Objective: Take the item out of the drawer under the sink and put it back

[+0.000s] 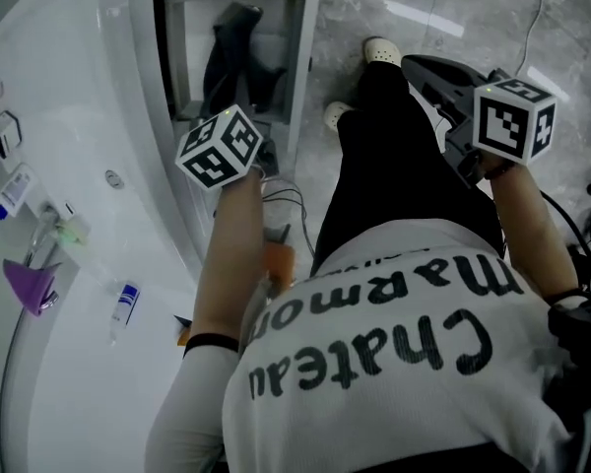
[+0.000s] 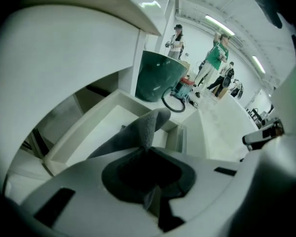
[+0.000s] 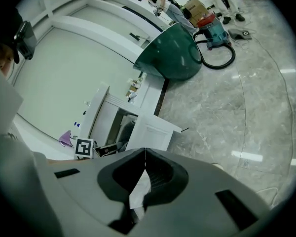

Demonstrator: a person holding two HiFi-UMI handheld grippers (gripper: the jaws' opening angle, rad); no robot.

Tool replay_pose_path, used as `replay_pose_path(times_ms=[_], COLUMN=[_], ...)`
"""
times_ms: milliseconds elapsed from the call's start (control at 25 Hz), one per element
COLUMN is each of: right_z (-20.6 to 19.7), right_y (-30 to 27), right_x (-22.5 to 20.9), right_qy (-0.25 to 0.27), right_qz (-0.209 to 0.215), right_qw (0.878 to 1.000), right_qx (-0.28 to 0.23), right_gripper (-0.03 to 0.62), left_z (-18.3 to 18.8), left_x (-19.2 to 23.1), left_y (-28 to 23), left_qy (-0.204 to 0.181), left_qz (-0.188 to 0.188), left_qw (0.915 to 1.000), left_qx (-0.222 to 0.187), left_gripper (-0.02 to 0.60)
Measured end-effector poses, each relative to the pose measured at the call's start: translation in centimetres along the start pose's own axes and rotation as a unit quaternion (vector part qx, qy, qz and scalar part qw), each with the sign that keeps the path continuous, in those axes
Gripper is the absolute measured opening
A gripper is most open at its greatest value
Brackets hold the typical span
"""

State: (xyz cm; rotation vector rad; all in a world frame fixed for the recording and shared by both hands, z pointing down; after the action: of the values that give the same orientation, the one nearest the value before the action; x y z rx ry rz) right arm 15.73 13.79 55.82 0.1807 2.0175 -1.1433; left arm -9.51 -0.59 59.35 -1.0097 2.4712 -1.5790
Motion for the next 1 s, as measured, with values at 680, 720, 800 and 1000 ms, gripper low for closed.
replay_pose_path(times_ms=[680, 720, 800, 1000], right_z=[-1.7, -1.3, -0.4, 0.5], right_y=[4.1, 4.4, 5.0, 5.6], right_x=[13.4, 14.3, 16.0, 21.0], right_qy=[0.099, 0.110, 0.135, 0.194], right_qz=[0.008, 0.009, 0.012, 0.021], right_qw=[0.992, 0.990, 0.986, 0.974], right_qx=[-0.077, -0.082, -0.093, -0.116], right_gripper=[0.011, 0.011, 0.011, 0.011], left_z=[0.4, 0.7, 1.5, 2.7], left_x=[-3.9, -4.0, -4.4, -4.6], left_y=[15.6, 16.6, 18.3, 22.6], left_qy=[-0.097, -0.094, -0.091, -0.094], left_qz=[-0.086, -0.088, -0.091, -0.100], left_qw=[0.9809, 0.9786, 0.9730, 0.9566], left_qx=[-0.146, -0.161, -0.191, -0.257], left_gripper=[0.031, 0.031, 0.031, 0.031])
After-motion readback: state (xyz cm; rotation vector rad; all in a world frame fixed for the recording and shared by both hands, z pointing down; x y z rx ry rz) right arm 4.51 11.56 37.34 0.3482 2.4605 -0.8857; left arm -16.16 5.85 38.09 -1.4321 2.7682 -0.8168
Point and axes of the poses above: the fingertips, and each gripper's own axes: y backward along the fingers, x to its left, z out of its top, the point moved 4 cm from there along y, backward along the fingers, and after that the axes turned 8 degrees about -z, right-handed, at the moved point
